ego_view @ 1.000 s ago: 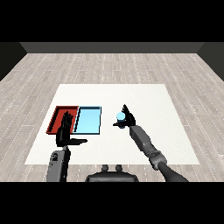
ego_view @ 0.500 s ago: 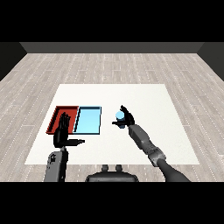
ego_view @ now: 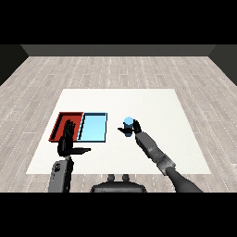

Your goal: Pick the blue can and put it in the blue box

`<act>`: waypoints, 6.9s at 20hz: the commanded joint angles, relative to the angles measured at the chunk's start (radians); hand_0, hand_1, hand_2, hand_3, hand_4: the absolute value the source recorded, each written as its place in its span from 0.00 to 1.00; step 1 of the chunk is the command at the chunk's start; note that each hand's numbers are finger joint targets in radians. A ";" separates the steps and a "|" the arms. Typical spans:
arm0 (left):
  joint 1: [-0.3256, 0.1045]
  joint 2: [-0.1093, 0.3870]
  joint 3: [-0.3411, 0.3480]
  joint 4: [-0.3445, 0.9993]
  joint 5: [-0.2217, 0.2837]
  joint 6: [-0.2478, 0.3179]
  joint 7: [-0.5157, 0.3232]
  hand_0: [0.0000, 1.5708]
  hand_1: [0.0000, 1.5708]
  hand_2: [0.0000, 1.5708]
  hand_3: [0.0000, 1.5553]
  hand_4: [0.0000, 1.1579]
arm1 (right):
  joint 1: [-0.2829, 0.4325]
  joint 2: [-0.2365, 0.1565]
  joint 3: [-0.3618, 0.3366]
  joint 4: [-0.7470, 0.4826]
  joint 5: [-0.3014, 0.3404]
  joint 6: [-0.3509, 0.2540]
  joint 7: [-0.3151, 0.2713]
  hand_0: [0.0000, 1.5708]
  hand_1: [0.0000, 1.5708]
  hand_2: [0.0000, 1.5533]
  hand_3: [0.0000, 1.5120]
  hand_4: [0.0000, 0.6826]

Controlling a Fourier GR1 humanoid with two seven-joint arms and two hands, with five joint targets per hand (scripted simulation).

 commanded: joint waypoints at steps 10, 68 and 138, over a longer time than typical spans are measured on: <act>-0.055 0.015 -0.025 0.036 -0.006 -0.025 0.034 0.00 0.00 0.00 0.00 0.00 | 0.031 -0.092 0.034 -0.271 0.062 0.040 0.055 0.96 0.96 0.95 0.93 0.82; -0.396 -0.045 -0.484 0.403 0.047 0.366 0.111 0.00 0.00 0.00 0.00 0.00 | 0.415 0.004 -0.013 -1.310 0.628 0.059 0.540 0.95 0.95 0.94 0.92 0.84; -0.492 0.090 -0.420 0.564 0.076 0.553 0.077 1.00 1.00 1.00 0.95 0.97 | 0.529 -0.016 -0.162 -1.333 0.375 0.082 0.428 0.00 0.00 0.00 0.00 0.00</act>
